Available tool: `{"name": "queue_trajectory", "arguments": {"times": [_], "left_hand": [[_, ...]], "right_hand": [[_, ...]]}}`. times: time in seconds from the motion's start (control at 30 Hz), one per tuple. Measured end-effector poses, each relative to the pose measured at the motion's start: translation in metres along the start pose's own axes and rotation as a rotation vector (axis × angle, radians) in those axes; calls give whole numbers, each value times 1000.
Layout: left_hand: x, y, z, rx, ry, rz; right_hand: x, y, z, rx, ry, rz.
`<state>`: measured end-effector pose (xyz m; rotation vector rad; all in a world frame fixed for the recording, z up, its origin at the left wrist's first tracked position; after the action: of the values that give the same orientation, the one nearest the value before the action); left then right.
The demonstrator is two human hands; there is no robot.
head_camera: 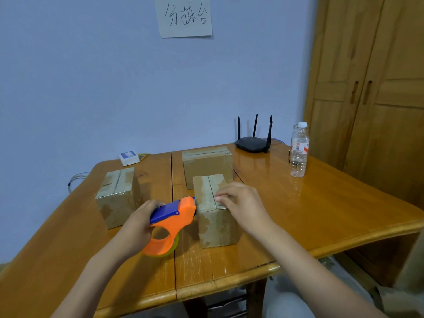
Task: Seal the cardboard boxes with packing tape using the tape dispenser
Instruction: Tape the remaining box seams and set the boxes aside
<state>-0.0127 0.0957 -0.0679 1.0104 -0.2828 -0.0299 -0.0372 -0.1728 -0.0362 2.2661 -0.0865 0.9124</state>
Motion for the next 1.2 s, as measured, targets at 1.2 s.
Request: {"name": "queue_trajectory", "arguments": {"times": [1.2], "left_hand": [[-3,4,1,-28,-3,-33]], "right_hand": [[7,-32,-7,-334,14,-308]]}}
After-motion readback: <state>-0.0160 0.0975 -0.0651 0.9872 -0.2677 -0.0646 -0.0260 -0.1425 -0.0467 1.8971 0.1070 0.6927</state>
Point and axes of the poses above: each hand's wrist, its own x-axis towards the middle knuckle, its own y-axis out of the back of the hand, z = x × y, the point moved 5 cm from there along x, towards the middle knuckle, and after that the axes turned 10 degrees about y, right-handed, at the moved point
